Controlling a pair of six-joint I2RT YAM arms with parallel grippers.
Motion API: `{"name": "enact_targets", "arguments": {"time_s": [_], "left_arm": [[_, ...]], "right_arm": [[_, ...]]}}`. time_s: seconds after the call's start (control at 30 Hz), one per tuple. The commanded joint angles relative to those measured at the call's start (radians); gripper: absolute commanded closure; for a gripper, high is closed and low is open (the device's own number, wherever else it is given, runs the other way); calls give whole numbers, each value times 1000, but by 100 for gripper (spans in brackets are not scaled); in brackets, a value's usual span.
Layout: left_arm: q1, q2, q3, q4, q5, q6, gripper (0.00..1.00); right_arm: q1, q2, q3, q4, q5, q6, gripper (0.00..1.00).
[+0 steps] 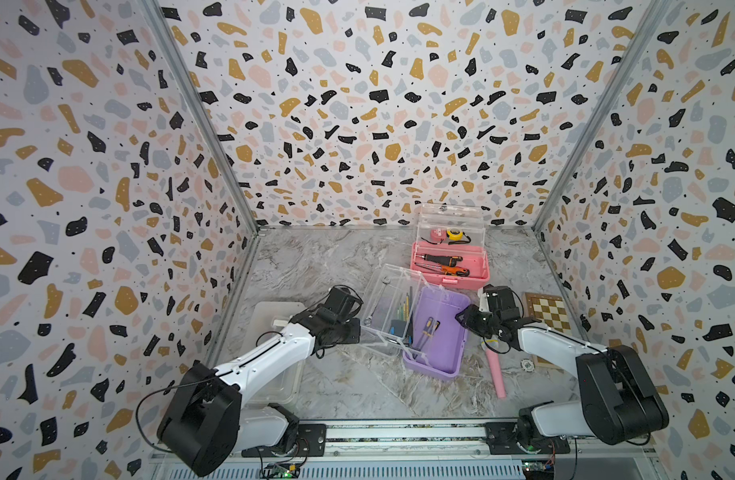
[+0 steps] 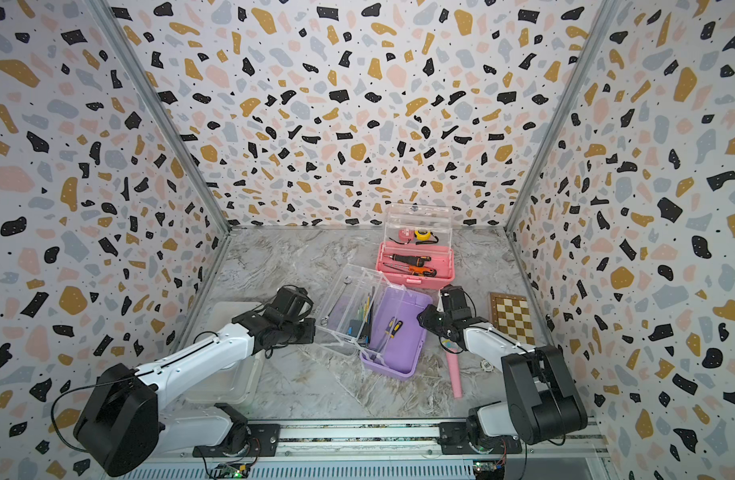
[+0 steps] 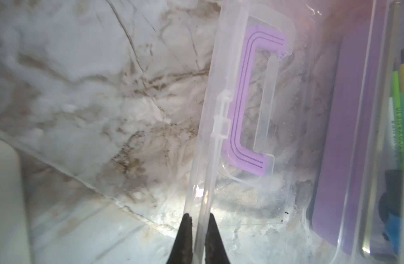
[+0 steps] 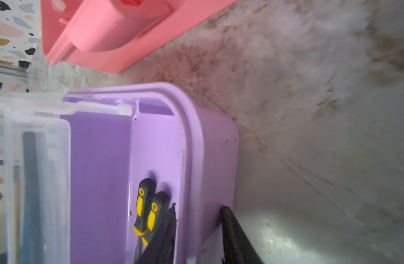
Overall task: Close toolboxes
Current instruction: Close the toolbox at the center of the board.
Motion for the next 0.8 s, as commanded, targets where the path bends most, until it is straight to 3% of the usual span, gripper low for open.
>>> {"name": "enact_targets", "arguments": {"time_s": [0.0, 0.17, 0.4, 0.77], "left_arm": [[-15, -22, 108, -25, -144, 104, 100], [-102, -20, 199, -61, -278, 211, 100], [-256, -86, 202, 23, -395, 333, 100], [-436, -154, 147, 105, -404, 427, 100]], "right_arm": [[46, -1, -5, 82, -101, 47, 64], [100, 62, -8, 209, -135, 112, 64], [156, 180, 29, 378, -174, 177, 65], [222, 306, 99, 451, -184, 207, 65]]}}
